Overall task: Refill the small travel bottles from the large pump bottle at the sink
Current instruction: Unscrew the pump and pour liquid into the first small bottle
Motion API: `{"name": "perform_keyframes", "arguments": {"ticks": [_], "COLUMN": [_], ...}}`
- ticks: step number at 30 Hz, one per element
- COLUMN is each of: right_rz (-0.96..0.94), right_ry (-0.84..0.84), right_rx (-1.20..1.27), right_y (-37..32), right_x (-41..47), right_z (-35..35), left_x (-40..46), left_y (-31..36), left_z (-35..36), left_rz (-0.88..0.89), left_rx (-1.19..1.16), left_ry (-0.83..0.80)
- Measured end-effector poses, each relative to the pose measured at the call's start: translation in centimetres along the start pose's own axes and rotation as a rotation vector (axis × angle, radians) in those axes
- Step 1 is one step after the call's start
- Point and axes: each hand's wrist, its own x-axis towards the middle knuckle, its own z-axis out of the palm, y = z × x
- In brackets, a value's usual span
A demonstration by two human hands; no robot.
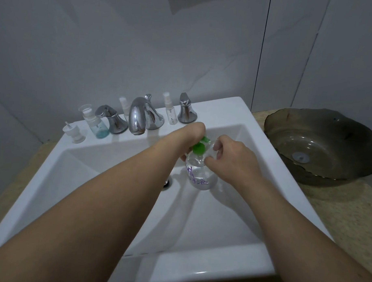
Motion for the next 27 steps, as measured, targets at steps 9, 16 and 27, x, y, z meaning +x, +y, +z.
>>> {"name": "perform_keyframes", "arguments": {"ticks": [9,16,27], "right_rz": [-0.011,0.003,-0.017], "right_ry": [0.011,-0.041,-0.026], "right_rx": [0.005,-0.013,-0.025], "right_y": [-0.1,0.2,0.1], "right_x": [-0.1,-0.1,0.0], "right_z": [0.1,0.2,0.2], "left_x": [-0.5,0.6,0.3], "left_y": [-0.1,-0.3,-0.5], "left_z": [-0.3,1.1,0.3], "left_rz": [0.006,0.011,0.006], "left_rx": [0.043,-0.063,-0.022], "left_ry": [-0.004,0.05,0.016]}}
